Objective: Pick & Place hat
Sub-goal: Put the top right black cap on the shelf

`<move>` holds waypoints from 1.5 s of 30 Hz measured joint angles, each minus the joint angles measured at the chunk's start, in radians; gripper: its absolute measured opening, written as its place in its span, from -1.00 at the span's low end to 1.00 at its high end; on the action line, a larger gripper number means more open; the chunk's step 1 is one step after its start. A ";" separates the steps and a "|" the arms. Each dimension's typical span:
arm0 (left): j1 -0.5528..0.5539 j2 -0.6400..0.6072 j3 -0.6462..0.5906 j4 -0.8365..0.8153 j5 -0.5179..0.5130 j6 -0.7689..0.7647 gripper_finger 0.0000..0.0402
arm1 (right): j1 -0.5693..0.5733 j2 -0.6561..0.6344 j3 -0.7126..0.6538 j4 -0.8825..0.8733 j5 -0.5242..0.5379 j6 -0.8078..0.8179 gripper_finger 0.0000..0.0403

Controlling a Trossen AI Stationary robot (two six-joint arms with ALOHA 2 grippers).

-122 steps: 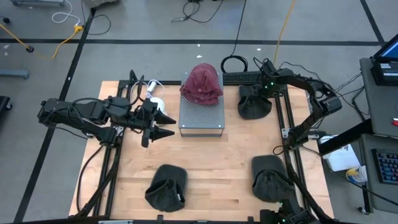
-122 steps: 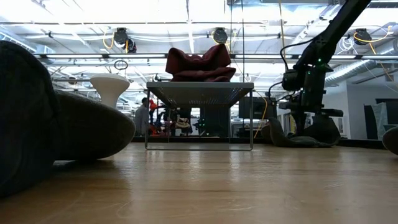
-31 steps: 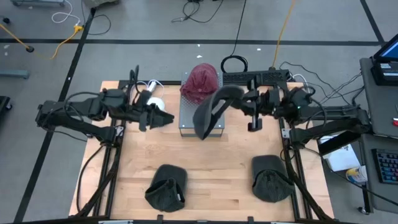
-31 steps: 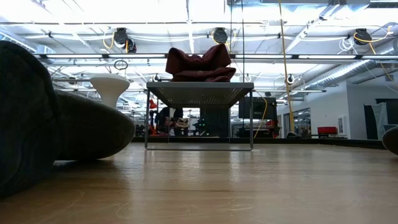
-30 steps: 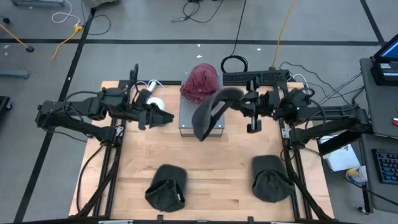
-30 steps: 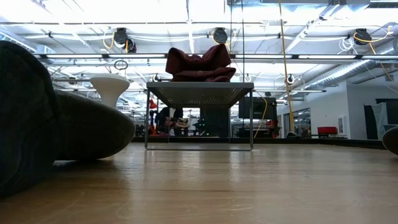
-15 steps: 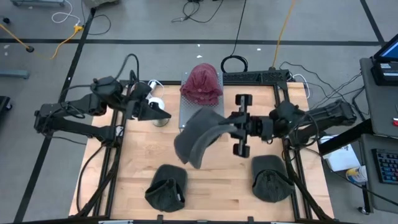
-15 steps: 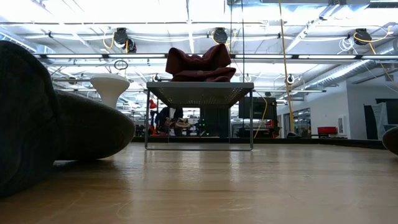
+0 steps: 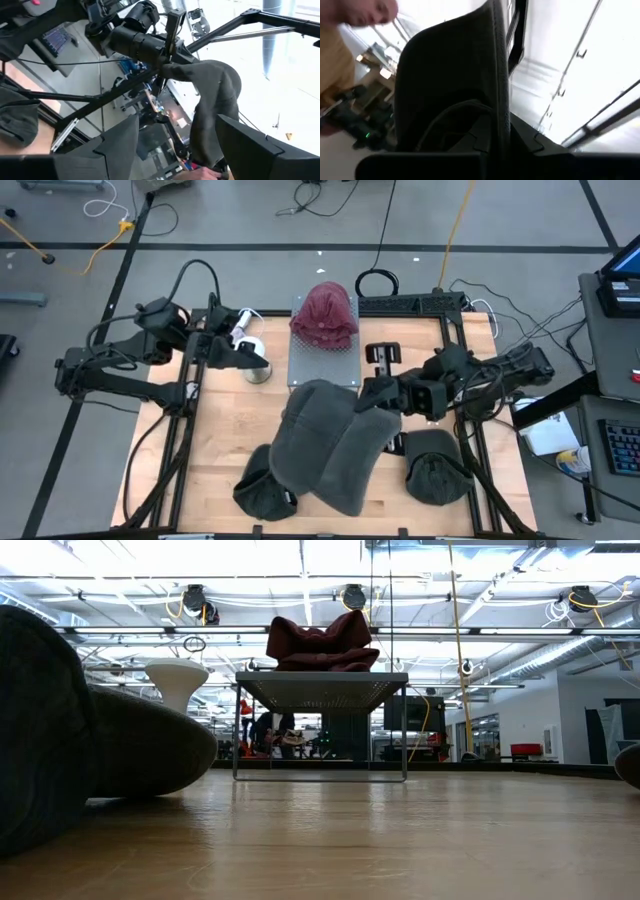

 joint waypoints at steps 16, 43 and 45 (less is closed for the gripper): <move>-0.107 0.113 -0.002 0.232 -0.019 -0.127 0.34 | 0.004 0.017 0.024 0.061 -0.018 -0.034 -0.89; -0.273 0.295 0.085 0.455 -0.148 -0.195 0.34 | -0.038 0.017 0.024 -0.017 0.009 0.026 -0.89; -0.284 0.313 0.107 0.450 -0.147 -0.183 0.34 | -0.038 0.017 0.024 -0.015 0.010 0.026 -0.89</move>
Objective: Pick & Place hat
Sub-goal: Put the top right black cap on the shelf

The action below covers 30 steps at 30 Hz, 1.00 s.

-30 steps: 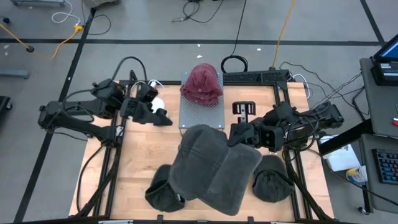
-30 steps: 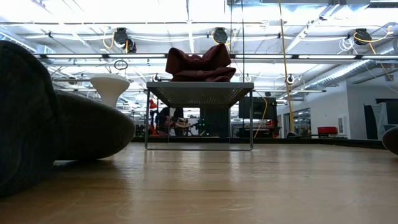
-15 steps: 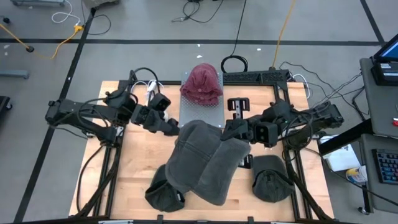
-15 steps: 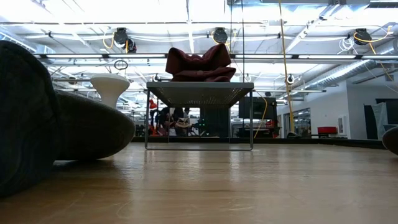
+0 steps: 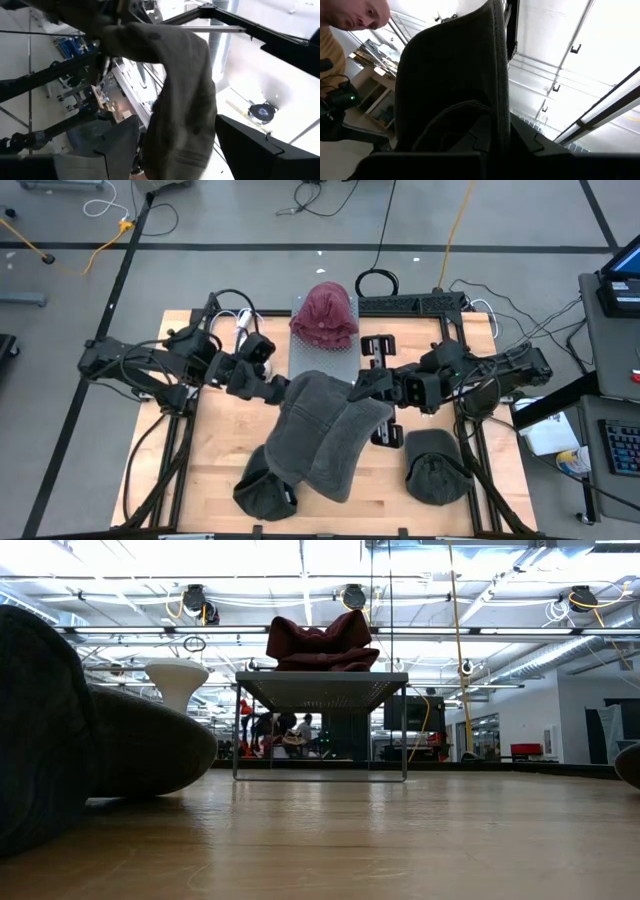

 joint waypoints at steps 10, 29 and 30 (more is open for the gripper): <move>-0.001 0.021 0.033 -0.004 0.061 0.011 0.30 | 0.002 0.000 0.000 -0.010 -0.001 0.000 -0.89; -0.001 0.019 0.032 0.056 0.109 0.013 -0.93 | 0.003 0.000 0.000 -0.038 -0.001 0.028 -0.79; -0.001 0.019 0.032 0.057 0.112 0.013 -0.93 | 0.003 0.000 0.000 -0.040 -0.001 0.034 -0.76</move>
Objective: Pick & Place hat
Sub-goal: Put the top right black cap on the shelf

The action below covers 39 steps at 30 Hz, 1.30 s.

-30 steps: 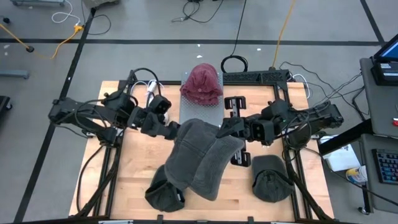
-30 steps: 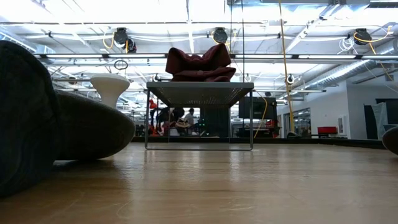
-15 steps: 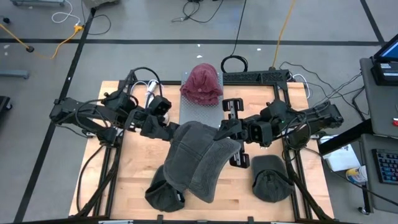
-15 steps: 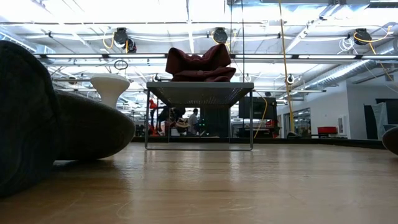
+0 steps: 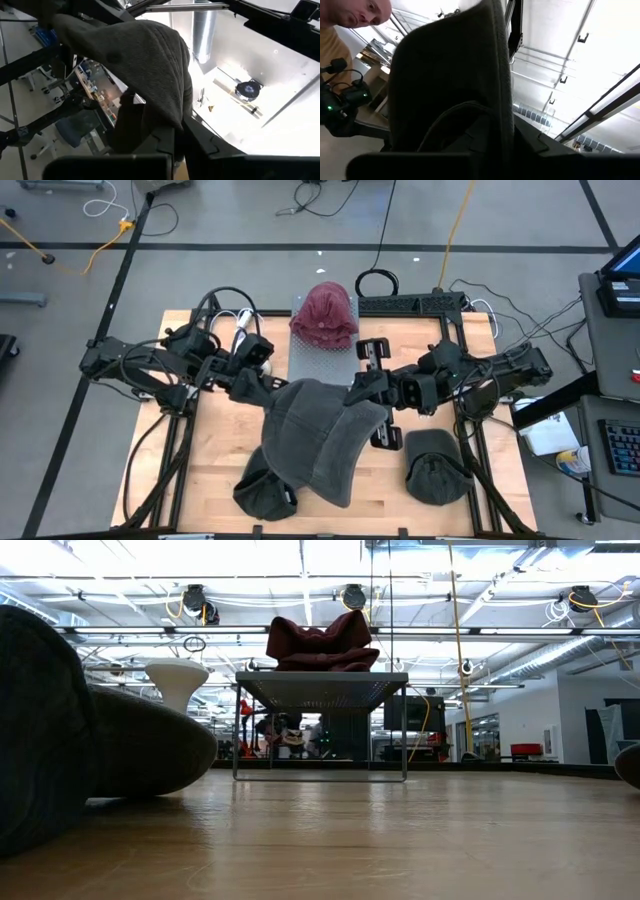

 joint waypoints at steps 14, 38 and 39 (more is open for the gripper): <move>0.130 -0.084 0.000 -0.026 0.171 -0.029 -0.93 | 0.019 -0.009 0.000 -0.083 0.084 0.447 -0.46; 0.488 -0.263 0.000 -0.434 0.611 -0.162 -0.93 | 0.235 -0.216 -0.001 -0.721 0.684 0.408 -0.46; 0.495 -0.263 0.000 -0.463 0.619 -0.160 -0.93 | 0.236 -0.220 -0.001 -0.719 0.689 0.386 -0.46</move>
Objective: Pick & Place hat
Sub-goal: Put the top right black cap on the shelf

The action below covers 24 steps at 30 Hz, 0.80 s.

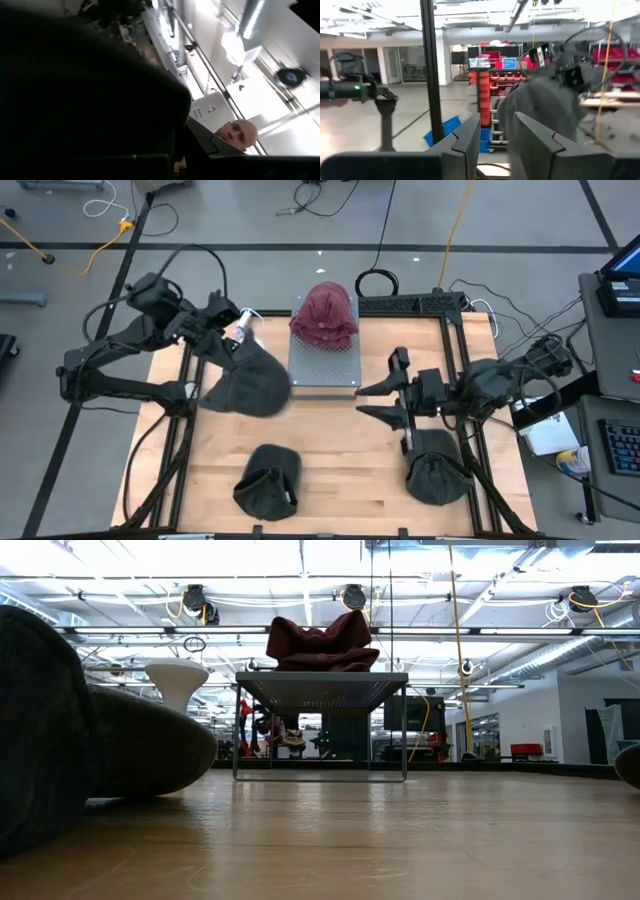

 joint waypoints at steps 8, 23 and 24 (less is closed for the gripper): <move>0.045 0.002 0.000 -0.127 -0.038 0.103 -0.93 | 0.000 -0.034 0.000 0.021 -0.007 -0.215 -0.46; -0.088 0.138 0.355 -0.947 -0.496 0.592 -0.93 | 0.000 -0.038 0.000 0.064 -0.007 -0.448 -0.46; -0.102 0.155 0.390 -0.997 -0.526 0.626 -0.93 | 0.000 -0.038 0.000 0.075 -0.007 -0.447 -0.46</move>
